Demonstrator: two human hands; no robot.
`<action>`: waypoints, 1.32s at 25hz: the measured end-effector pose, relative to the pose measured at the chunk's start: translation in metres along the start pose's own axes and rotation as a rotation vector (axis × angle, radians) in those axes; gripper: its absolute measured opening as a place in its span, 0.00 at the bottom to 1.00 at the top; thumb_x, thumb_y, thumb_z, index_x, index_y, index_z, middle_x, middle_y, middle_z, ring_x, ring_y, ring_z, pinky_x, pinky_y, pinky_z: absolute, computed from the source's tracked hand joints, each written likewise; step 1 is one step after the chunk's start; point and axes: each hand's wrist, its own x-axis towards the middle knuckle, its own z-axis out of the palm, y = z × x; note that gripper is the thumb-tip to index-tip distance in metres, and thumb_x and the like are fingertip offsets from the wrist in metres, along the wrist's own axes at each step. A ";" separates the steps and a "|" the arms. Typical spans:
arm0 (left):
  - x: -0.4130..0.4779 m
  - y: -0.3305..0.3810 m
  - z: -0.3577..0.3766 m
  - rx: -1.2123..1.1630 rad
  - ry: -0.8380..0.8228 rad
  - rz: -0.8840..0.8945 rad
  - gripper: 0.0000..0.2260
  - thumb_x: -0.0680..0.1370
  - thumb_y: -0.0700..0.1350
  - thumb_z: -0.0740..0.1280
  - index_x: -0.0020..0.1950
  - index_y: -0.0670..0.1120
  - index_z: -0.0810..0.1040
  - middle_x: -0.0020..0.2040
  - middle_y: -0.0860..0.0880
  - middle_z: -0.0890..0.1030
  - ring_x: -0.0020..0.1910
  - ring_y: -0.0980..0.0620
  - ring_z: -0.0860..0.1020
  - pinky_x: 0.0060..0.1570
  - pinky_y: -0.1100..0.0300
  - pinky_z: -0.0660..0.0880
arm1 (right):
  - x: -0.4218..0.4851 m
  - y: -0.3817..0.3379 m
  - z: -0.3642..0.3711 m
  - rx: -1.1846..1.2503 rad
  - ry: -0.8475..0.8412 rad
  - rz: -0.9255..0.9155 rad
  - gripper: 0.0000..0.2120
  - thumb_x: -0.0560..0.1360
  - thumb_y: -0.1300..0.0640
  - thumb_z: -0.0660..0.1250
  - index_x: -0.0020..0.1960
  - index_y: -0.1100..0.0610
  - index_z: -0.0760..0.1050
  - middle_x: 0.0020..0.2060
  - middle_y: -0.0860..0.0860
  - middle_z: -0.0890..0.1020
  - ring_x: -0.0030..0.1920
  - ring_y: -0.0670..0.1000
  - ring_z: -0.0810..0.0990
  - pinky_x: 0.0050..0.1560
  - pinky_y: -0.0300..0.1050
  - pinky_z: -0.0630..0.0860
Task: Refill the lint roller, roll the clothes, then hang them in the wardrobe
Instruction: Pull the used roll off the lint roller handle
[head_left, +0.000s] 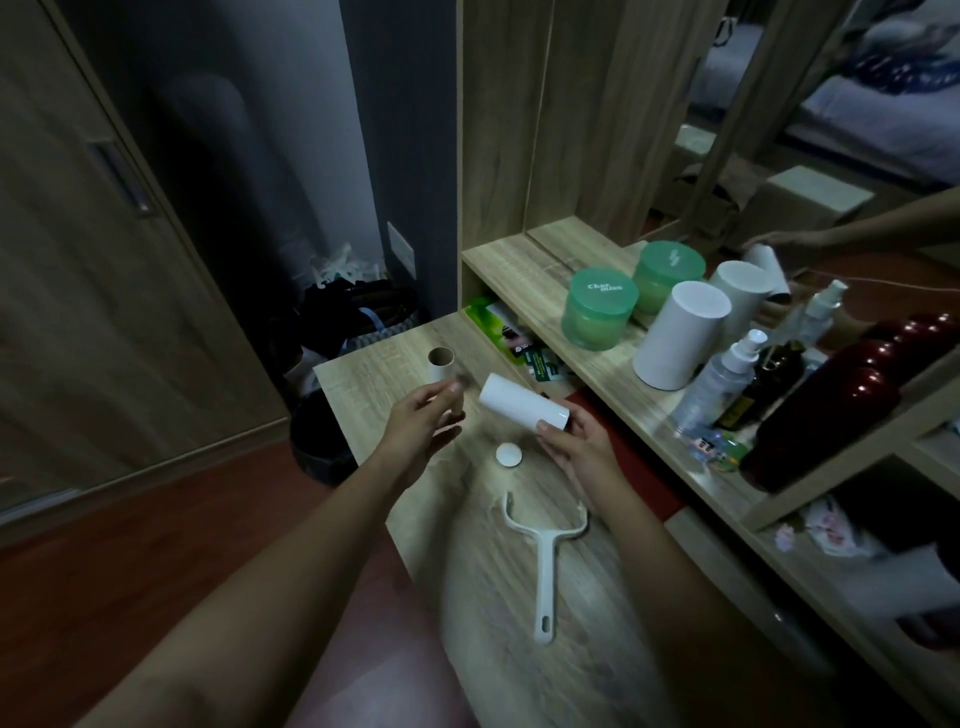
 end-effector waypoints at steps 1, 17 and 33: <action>0.005 -0.008 -0.001 0.018 0.020 0.006 0.13 0.75 0.45 0.70 0.58 0.44 0.78 0.48 0.48 0.80 0.47 0.51 0.78 0.51 0.59 0.76 | 0.000 0.003 -0.002 0.031 0.028 -0.001 0.14 0.72 0.69 0.67 0.52 0.54 0.74 0.51 0.52 0.79 0.48 0.47 0.81 0.44 0.35 0.79; 0.068 -0.093 -0.014 1.077 -0.046 0.202 0.21 0.69 0.41 0.73 0.62 0.47 0.78 0.59 0.47 0.80 0.60 0.48 0.76 0.62 0.59 0.69 | 0.028 0.027 -0.018 0.069 0.124 -0.042 0.15 0.71 0.67 0.68 0.54 0.53 0.75 0.51 0.49 0.81 0.54 0.47 0.80 0.54 0.41 0.76; 0.037 -0.040 -0.005 0.752 0.061 0.303 0.18 0.74 0.37 0.67 0.63 0.46 0.76 0.60 0.47 0.79 0.55 0.54 0.75 0.54 0.62 0.71 | 0.021 0.014 0.008 0.070 0.056 -0.053 0.29 0.57 0.49 0.80 0.55 0.52 0.75 0.51 0.47 0.82 0.54 0.47 0.81 0.48 0.36 0.77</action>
